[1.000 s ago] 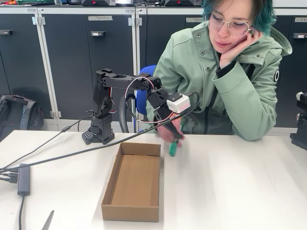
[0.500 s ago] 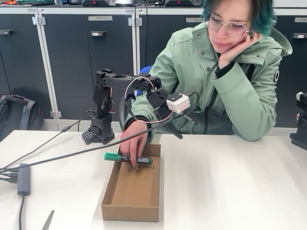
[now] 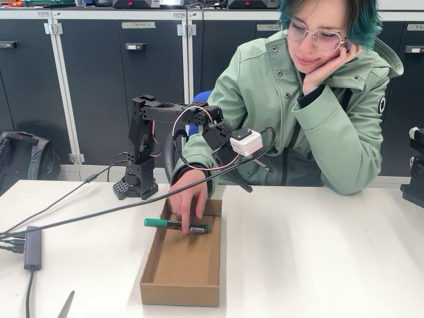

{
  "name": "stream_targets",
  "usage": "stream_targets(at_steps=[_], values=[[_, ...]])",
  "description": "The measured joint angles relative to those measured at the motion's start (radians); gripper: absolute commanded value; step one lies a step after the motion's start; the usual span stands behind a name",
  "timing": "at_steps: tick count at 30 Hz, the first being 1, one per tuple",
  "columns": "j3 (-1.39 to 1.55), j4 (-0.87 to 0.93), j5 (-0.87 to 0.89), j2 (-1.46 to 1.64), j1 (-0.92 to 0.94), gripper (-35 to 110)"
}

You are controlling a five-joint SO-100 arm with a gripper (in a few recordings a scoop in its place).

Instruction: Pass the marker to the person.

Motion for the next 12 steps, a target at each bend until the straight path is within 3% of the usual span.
stream_targets(at_steps=[12], values=[[0.0, -0.008, -0.002, 0.0, 0.006, 44]])
